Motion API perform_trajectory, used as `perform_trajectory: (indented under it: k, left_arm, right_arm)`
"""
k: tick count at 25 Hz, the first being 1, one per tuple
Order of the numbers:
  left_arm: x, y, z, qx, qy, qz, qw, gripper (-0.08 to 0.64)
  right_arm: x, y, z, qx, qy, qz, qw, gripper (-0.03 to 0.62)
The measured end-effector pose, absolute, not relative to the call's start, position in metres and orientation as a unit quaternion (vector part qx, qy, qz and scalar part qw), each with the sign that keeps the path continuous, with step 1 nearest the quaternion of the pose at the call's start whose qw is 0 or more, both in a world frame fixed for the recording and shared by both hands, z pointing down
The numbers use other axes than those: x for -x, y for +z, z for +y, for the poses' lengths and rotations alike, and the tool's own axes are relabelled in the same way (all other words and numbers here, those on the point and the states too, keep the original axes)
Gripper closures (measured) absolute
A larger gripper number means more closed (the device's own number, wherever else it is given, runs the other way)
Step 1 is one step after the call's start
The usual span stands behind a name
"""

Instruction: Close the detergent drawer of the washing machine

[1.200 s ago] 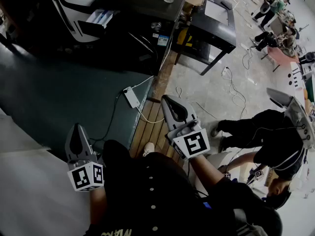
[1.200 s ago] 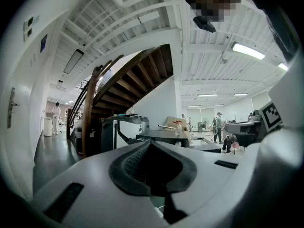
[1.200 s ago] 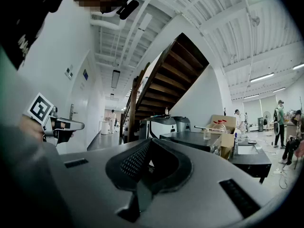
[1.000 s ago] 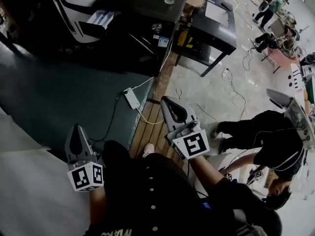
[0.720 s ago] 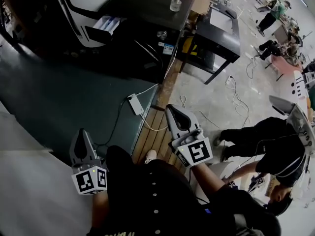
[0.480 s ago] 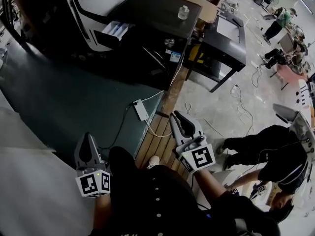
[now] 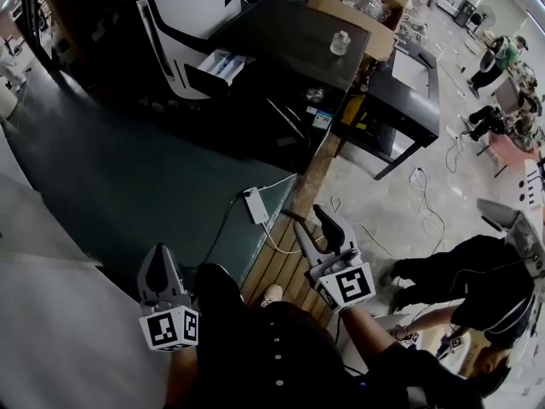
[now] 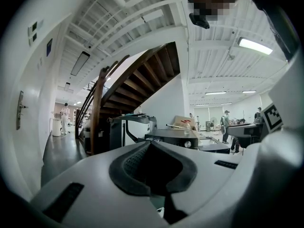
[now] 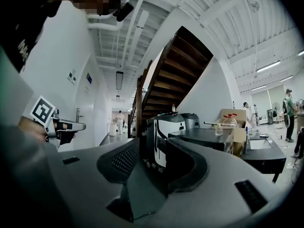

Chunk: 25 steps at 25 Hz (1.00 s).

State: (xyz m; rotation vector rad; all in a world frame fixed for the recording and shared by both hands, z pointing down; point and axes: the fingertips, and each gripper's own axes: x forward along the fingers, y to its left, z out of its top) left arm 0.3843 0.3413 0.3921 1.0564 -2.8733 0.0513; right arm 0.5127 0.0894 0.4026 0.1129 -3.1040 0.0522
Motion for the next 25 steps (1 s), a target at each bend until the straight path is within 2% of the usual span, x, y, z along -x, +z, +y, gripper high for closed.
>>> perform_trajectory:
  k: [11, 25]
  left_arm:
    - [-0.309, 0.38, 0.35, -0.336, 0.015, -0.941, 0.037, 0.552]
    - [-0.201, 0.312, 0.386, -0.351, 0.014, -0.936, 0.024, 0.552]
  right_arm:
    - [-0.432, 0.392, 0.097, -0.029, 0.015, -0.999, 0.024, 0.425]
    - [-0.319, 0.318, 0.127, -0.044, 0.0, -0.999, 0.024, 0.437]
